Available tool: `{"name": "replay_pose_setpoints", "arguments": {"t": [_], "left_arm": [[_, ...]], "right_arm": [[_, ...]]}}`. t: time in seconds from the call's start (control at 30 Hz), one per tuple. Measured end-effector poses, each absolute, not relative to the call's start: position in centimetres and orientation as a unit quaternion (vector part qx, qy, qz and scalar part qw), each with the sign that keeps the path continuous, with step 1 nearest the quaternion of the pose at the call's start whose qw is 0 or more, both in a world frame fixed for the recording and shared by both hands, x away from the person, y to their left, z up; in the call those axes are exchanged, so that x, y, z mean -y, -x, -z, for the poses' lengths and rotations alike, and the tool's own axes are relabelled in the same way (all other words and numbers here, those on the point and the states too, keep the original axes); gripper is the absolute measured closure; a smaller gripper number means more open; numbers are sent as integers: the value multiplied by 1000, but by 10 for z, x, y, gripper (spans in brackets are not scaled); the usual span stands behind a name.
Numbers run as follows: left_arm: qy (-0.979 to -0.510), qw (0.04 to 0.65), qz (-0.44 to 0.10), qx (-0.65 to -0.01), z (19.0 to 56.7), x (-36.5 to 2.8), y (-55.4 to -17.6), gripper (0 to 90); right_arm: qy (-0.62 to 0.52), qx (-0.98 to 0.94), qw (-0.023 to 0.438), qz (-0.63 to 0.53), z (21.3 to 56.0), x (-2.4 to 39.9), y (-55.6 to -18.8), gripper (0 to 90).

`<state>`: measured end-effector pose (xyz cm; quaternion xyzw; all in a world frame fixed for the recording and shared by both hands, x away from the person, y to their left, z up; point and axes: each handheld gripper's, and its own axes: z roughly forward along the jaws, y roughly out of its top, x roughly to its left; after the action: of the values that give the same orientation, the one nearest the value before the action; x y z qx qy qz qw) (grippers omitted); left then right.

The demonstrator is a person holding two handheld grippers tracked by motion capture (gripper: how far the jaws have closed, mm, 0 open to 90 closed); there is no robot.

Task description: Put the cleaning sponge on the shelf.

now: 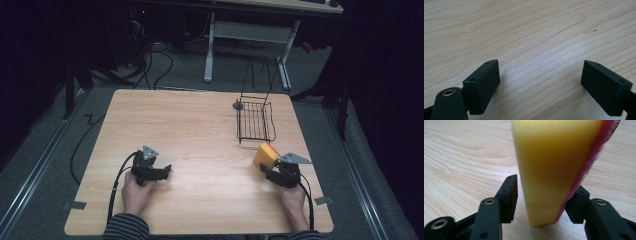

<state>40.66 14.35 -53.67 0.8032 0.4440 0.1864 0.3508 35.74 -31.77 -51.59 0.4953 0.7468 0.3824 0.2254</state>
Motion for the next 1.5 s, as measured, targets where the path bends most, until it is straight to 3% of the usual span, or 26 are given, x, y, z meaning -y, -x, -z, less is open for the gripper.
{"name": "replay_pose_setpoints", "arguments": {"t": [0.37, 1.5], "left_arm": [[-803, 351, -186, -444, 537, -143, -407, 161], [-803, 351, -187, -444, 537, -143, -407, 161]], "right_arm": [[-484, -747, 238, -390, 514, 318, -353, 601], [-486, -732, 228, -420, 490, 331, -333, 610]]}}
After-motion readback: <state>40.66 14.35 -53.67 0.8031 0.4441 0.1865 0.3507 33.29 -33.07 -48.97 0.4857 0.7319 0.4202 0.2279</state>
